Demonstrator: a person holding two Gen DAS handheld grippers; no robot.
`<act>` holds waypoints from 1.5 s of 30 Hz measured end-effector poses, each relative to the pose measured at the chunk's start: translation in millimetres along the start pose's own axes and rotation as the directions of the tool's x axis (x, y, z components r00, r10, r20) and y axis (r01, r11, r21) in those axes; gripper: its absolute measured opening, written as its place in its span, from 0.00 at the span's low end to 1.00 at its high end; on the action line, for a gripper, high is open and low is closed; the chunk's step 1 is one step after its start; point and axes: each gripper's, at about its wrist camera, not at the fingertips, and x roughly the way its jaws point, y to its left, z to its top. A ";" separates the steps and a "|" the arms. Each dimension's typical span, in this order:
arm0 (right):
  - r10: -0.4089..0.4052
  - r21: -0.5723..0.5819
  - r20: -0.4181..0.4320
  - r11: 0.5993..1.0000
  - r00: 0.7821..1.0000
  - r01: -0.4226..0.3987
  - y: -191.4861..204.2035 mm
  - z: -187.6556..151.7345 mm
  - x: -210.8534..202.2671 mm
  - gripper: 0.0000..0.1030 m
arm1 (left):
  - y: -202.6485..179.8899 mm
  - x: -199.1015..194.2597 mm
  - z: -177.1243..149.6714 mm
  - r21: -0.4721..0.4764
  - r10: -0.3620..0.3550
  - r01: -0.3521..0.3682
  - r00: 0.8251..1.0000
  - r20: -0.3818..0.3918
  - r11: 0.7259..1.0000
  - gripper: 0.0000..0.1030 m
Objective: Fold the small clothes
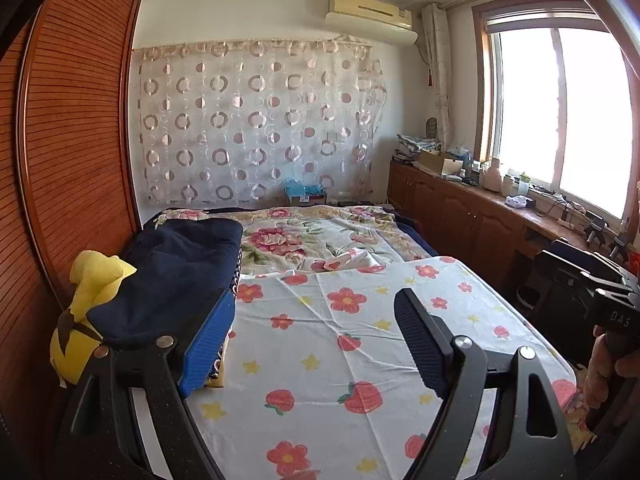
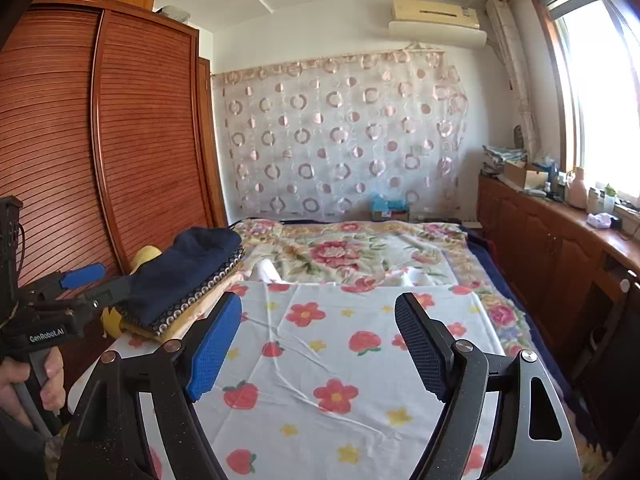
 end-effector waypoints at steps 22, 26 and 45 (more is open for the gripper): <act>-0.007 0.024 0.018 1.000 1.000 0.006 2.3 -21.0 1.8 0.78 | -0.8 -10.7 -1.6 0.003 0.028 -0.028 0.999 0.033 1.000 0.80; -0.004 0.024 0.017 1.000 1.000 0.004 -1.7 -20.2 1.1 0.78 | 1.5 -10.4 -1.2 0.001 0.029 -0.029 0.999 0.032 1.000 0.80; 0.002 0.017 0.013 1.000 1.000 -0.003 -14.5 -17.3 2.9 0.78 | 2.2 -12.4 -2.7 0.003 0.036 -0.036 0.999 0.035 0.999 0.80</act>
